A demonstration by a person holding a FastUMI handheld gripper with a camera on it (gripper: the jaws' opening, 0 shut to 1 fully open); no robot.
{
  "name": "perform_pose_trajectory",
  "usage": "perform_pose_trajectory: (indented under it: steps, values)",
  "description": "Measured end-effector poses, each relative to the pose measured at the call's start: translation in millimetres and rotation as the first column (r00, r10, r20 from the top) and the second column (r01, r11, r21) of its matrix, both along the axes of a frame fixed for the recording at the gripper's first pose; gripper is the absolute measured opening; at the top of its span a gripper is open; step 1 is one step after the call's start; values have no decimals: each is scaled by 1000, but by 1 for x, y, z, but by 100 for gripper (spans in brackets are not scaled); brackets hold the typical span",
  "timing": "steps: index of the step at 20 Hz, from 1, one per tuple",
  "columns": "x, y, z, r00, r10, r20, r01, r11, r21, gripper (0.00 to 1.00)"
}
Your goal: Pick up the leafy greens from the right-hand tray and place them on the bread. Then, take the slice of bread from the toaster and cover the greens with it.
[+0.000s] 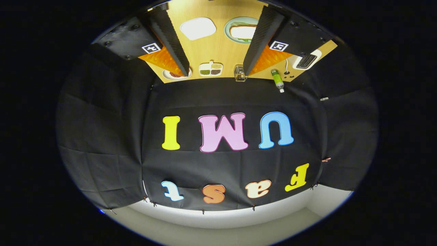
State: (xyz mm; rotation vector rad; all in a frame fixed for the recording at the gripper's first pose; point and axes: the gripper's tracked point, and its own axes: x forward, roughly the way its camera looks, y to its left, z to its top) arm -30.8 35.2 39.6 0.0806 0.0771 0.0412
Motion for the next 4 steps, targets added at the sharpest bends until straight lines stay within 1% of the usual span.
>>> perform_pose_trajectory:
  steps: [2, 4]
  values:
    - [2, 9, -6, 1000, 0, -19, 0, 1000, -5, 99]
    - [6, 18, -3, 1000, -1, -14, 1, 999, -38, 99]
